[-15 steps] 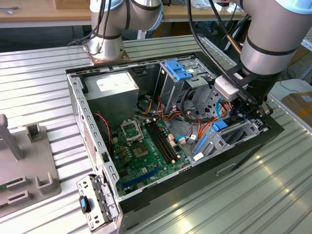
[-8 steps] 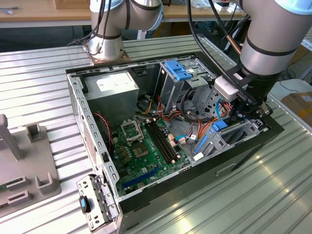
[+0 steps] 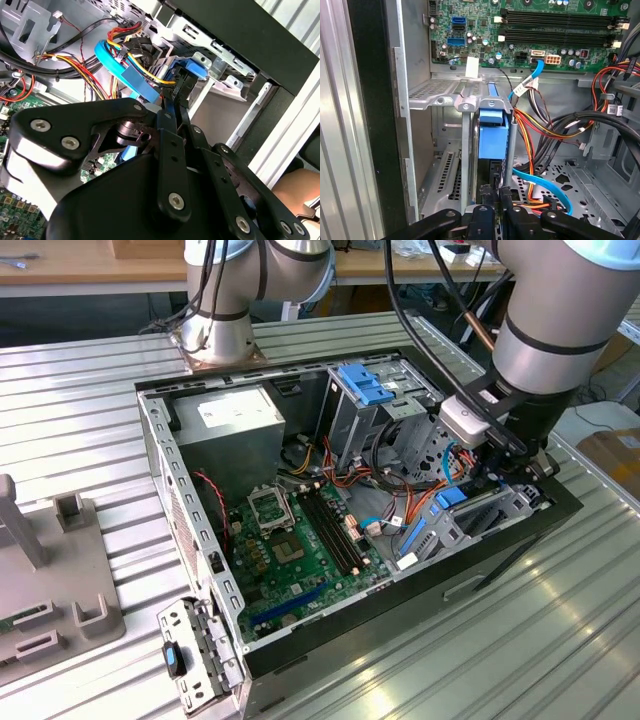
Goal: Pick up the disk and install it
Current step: 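Insert the first disk wire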
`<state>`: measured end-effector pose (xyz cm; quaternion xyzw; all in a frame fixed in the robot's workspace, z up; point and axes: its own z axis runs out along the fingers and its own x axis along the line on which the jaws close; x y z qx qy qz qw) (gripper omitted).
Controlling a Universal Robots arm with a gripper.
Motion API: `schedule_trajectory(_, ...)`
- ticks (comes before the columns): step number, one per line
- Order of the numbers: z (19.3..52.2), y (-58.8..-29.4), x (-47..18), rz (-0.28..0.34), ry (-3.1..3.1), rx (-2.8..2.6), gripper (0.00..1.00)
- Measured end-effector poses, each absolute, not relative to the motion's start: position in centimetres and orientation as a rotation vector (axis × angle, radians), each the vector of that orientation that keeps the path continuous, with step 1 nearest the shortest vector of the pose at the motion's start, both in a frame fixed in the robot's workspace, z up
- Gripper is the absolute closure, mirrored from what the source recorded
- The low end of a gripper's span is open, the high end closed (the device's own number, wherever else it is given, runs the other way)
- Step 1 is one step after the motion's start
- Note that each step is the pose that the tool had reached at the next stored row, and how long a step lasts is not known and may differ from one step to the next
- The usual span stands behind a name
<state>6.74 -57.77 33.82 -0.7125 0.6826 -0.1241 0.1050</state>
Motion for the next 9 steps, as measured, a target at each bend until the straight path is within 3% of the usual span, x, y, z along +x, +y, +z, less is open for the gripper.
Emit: schedule_trajectory(9,33.77,-57.9,6.75,-0.366,2.012,-2.1,0.84)
